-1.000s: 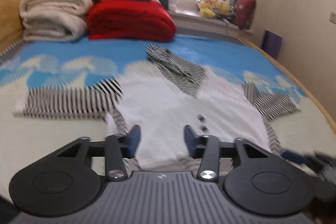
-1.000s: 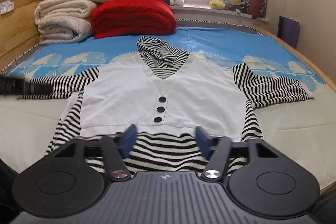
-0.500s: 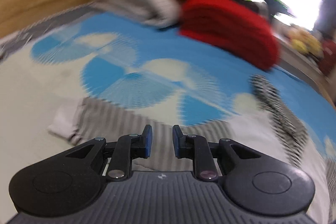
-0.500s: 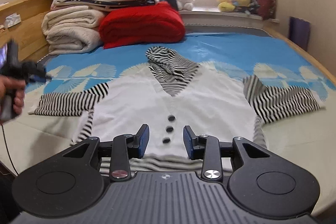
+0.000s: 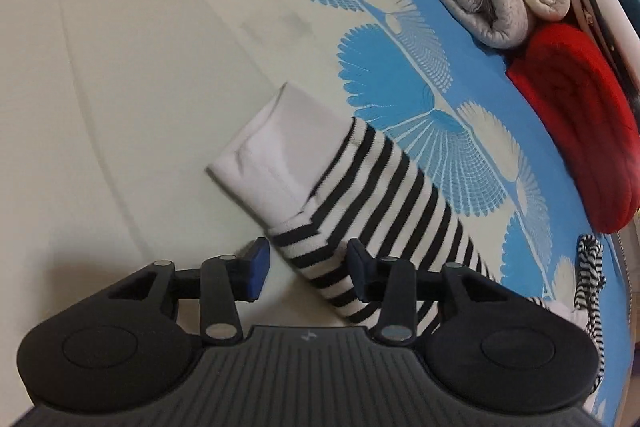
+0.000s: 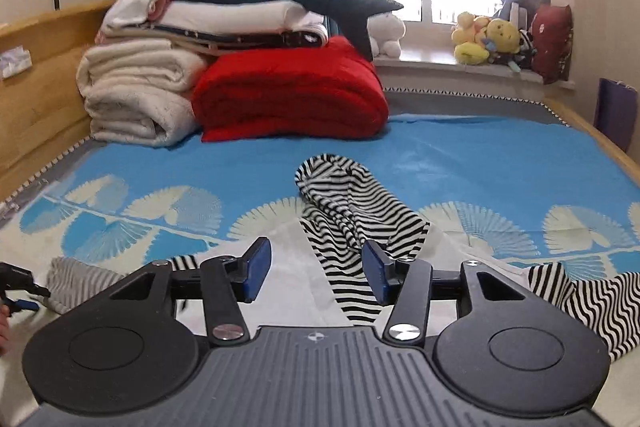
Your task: Fold small clothes
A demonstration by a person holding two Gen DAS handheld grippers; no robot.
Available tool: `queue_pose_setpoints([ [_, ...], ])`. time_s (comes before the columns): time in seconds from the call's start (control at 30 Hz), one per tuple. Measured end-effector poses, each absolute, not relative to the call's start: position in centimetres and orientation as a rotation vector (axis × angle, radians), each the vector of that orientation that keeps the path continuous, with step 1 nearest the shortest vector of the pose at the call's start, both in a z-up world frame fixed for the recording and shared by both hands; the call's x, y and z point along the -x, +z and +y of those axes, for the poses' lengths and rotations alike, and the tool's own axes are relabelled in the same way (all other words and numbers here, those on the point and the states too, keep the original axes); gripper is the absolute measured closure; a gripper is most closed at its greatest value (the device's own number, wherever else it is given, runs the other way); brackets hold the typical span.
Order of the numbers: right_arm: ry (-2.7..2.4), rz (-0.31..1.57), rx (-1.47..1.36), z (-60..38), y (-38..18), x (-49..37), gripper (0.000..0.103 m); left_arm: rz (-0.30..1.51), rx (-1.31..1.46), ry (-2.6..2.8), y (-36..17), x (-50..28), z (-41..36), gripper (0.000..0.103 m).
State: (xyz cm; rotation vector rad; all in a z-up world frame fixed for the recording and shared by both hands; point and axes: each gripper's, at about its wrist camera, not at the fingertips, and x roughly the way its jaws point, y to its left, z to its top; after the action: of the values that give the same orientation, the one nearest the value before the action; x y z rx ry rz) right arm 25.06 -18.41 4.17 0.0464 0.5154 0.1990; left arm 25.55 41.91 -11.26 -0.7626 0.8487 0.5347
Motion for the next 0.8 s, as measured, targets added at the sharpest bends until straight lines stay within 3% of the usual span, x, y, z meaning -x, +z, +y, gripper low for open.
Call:
queue_pose_setpoints([
  [0.03,0.202,0.521,-0.045,-18.5,3.7,-25.3,0.047,0.850,0.742,0.540,-11.2,-25.7,41.6,0.091],
  [0.07,0.194,0.541,-0.039,-18.8,3.1,-25.7,0.046,0.861,0.703,0.564,-11.0,-26.2,41.1,0.102],
  [0.13,0.137,0.612,-0.043,-19.2,2.5,-27.0,0.046,0.826,0.602,0.644,-9.4,-27.4,39.1,0.102],
  [0.3,0.102,0.648,-0.101,-21.5,1.3,-28.6,0.047,0.607,0.368,0.425,-0.8,-30.3,26.6,0.103],
  [0.33,0.100,0.655,-0.112,-22.1,0.9,-29.0,0.054,0.577,0.346,0.331,0.6,-30.5,23.2,0.103],
  [0.37,0.091,0.669,-0.123,-22.8,0.3,-29.3,0.070,0.558,0.325,0.225,1.8,-30.6,19.3,0.103],
  [0.43,0.059,0.698,-0.153,-24.1,-0.7,-30.0,0.081,0.556,0.312,0.004,3.1,-30.5,12.3,0.102],
  [0.57,-0.005,0.767,-0.299,-27.5,-2.7,-30.8,0.080,0.667,0.243,-0.495,3.9,-29.2,1.3,0.083],
  [0.67,-0.045,0.821,-0.438,-29.6,-4.2,-31.7,0.076,0.630,0.210,-0.482,4.2,-28.7,0.9,0.069],
  [0.8,-0.080,0.890,-0.556,-30.8,-6.9,-32.7,0.068,0.726,0.227,-0.184,2.3,-31.4,5.1,0.069],
])
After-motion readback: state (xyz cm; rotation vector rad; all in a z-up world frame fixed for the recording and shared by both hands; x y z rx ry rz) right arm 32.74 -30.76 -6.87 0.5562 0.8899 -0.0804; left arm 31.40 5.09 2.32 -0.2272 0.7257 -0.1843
